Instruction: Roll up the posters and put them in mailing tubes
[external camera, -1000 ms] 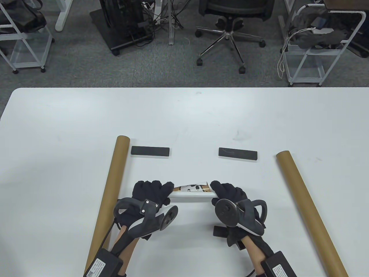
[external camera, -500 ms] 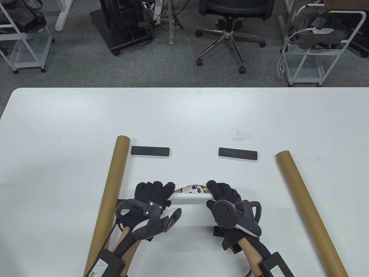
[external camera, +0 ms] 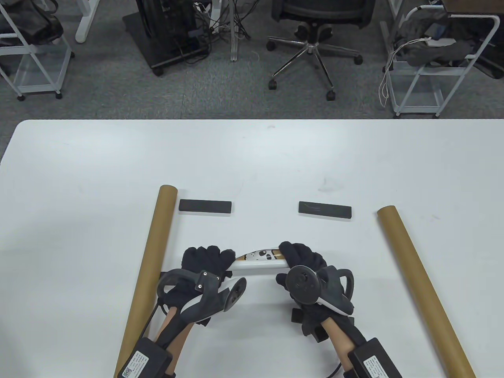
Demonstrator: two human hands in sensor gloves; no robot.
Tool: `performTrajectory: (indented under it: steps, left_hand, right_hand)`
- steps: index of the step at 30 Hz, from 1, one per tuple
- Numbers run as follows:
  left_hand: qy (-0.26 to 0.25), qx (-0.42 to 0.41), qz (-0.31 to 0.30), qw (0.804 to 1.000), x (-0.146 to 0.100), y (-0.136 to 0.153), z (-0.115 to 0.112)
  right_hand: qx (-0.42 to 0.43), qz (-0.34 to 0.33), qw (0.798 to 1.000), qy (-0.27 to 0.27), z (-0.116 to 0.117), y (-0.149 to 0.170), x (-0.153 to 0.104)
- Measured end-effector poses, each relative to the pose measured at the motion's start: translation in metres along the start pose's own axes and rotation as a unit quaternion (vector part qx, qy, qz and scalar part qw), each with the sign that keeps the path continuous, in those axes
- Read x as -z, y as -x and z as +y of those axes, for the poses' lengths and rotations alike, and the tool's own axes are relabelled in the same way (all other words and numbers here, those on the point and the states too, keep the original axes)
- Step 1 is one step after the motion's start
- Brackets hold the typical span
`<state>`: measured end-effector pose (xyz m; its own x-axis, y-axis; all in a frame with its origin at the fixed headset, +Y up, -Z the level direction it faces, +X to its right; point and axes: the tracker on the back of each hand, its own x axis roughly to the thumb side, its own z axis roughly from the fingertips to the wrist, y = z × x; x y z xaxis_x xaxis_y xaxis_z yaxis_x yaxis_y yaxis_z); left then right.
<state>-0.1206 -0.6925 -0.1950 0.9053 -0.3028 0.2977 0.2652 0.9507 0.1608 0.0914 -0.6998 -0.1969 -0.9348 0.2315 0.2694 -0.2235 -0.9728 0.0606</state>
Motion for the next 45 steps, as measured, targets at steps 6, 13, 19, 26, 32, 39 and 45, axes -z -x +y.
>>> performTrajectory:
  steps: [6, 13, 19, 26, 32, 39, 45]
  left_hand:
    - [0.016, 0.017, 0.008, 1.000, 0.004, 0.004, -0.001]
    - [0.029, -0.012, 0.026, 0.999, 0.005, 0.015, -0.005]
    - [0.039, -0.027, 0.028, 0.998, 0.006, 0.021, -0.009]
    - [0.035, -0.038, 0.025, 0.998, 0.004, 0.023, -0.007]
    - [0.033, -0.038, 0.026, 0.998, 0.005, 0.023, -0.007]
    - [0.040, -0.039, 0.022, 0.998, 0.004, 0.024, -0.008]
    - [0.040, -0.035, 0.023, 0.998, 0.006, 0.024, -0.007]
  right_hand:
    - [-0.058, 0.081, 0.995, -0.013, -0.021, 0.026, 0.009]
    - [-0.056, 0.179, 0.981, -0.046, -0.038, 0.080, 0.011]
    - [-0.075, 0.277, 0.954, -0.089, -0.039, 0.132, 0.003]
    - [-0.084, 0.373, 0.915, -0.128, -0.027, 0.188, -0.012]
    - [-0.091, 0.421, 0.886, -0.169, -0.017, 0.208, -0.017]
    - [-0.118, 0.425, 0.878, -0.185, 0.010, 0.224, -0.019]
    - [-0.092, 0.416, 0.896, -0.130, 0.009, 0.231, -0.028]
